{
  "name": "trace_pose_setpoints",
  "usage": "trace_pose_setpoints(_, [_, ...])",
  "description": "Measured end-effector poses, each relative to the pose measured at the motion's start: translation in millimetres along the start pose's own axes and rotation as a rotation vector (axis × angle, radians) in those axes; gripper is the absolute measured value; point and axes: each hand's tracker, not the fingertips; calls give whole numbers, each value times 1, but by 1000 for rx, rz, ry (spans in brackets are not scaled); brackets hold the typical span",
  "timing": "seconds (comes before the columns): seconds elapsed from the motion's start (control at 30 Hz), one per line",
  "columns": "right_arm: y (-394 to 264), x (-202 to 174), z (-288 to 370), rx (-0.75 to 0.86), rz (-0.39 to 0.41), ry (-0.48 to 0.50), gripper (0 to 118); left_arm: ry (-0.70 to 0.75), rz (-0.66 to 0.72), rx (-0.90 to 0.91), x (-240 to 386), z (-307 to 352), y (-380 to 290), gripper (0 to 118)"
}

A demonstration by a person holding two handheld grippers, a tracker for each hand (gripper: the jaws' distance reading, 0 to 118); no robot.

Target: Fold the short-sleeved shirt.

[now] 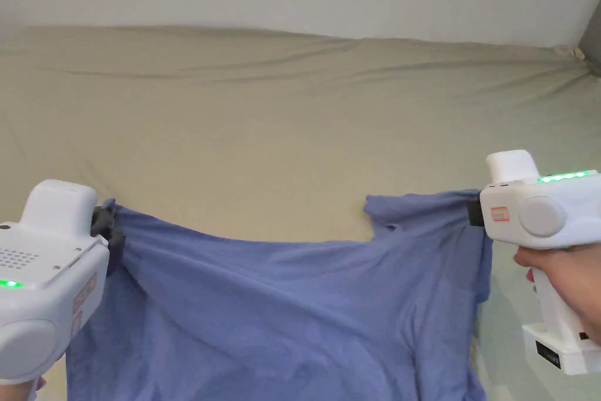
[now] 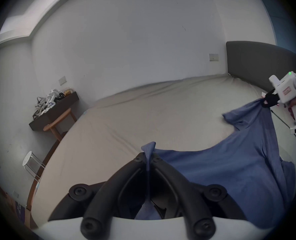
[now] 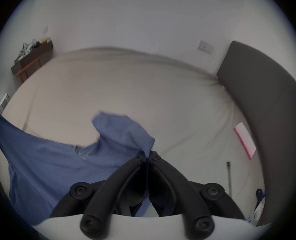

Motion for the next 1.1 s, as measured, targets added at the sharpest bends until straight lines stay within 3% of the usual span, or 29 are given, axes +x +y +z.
trace_pose_setpoints(0.23, [16, 47, 157, 289, -35, -84, 3, 70, 20, 176, -22, 76, 48, 0])
trace_pose_setpoints(0.57, [10, 62, 326, 600, -29, -208, 3, 154, 57, 439, -52, 200, 106, 0])
trace_pose_setpoints(0.83, [19, 55, 397, 752, 70, -365, 3, 162, 91, 558, -72, 263, 142, 0])
trace_pose_setpoints(1.1, [53, 64, 435, 830, 43, -384, 3, 177, 122, 645, -94, 291, 181, 0])
